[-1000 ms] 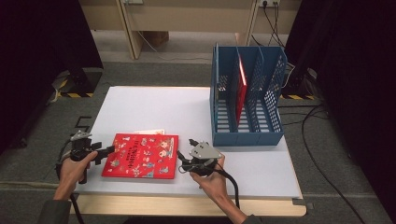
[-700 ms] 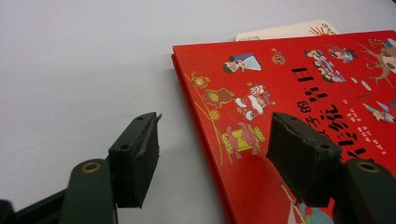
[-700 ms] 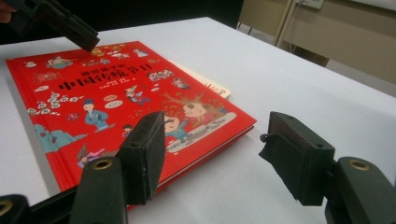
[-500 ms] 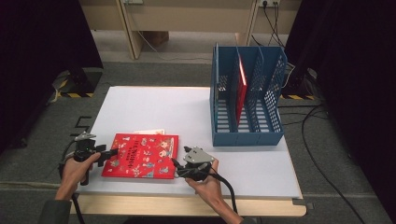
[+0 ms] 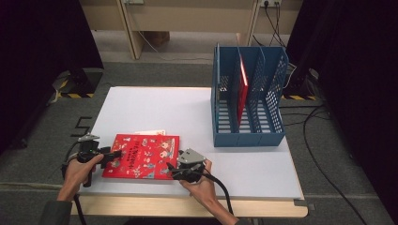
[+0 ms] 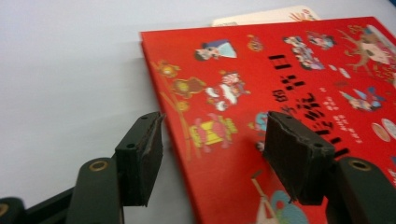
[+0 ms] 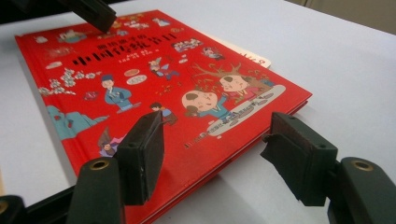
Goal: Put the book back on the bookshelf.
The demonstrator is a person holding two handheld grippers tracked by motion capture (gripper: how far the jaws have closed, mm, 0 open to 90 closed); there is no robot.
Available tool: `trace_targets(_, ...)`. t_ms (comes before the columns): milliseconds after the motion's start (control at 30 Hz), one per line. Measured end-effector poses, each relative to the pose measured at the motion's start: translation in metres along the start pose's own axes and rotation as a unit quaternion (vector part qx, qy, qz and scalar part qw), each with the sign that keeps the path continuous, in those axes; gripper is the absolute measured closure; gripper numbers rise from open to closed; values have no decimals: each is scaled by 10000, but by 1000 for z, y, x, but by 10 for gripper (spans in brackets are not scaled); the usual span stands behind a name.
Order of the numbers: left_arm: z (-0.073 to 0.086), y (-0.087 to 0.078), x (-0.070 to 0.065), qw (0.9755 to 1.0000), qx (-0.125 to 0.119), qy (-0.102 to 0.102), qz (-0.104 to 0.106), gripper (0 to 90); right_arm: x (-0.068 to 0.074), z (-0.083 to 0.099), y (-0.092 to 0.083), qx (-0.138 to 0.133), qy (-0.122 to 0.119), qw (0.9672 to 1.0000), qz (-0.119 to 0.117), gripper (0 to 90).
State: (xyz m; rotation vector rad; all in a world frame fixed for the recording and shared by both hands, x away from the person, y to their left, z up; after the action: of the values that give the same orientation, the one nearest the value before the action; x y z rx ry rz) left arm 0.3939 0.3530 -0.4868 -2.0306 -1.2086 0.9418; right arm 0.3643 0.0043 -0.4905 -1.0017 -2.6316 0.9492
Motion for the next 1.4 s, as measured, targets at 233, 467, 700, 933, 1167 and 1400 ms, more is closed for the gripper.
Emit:
trace_targets(233, -1, -1, -2, 10000, 37, 1, -91, 363, -1, 2, 5, 139, 34, 9999, -14, 367)
trace_targets(467, 0, -4, -6, 9999, 6, -56, -93, 470, -4, 2, 1, 292, -40, 9996, 5, 381)
trace_targets(700, 0, 0, -18, 9998, 9, 28, 172, 464, -18, 7, -8, 497, 52, 9987, 48, 417)
trace_targets(933, -3, 0, -17, 9964, -116, -262, 794, 361, -20, 13, -10, 574, 14, 9980, 251, 460)
trace_targets(1167, -5, 0, -19, 9960, 32, -376, 815, 375, -22, 15, -8, 580, -2, 9980, 231, 474)
trace_targets(1400, -9, -11, -25, 9955, -199, -590, 718, 476, -23, 17, -7, 592, -38, 9979, 256, 441)
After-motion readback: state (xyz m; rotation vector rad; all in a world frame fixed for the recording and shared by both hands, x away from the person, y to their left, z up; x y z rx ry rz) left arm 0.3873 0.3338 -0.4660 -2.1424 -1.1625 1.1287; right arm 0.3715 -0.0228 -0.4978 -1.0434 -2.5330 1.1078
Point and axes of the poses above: each handheld gripper's, and its own axes: y roughly forward along the jaws, z roughly out of its underside, x roughly to its left, the point moved 1 cm from there along y, roughly forward along the jaws, and after that the axes turned 9 degrees about x, right-handed, at the moved point
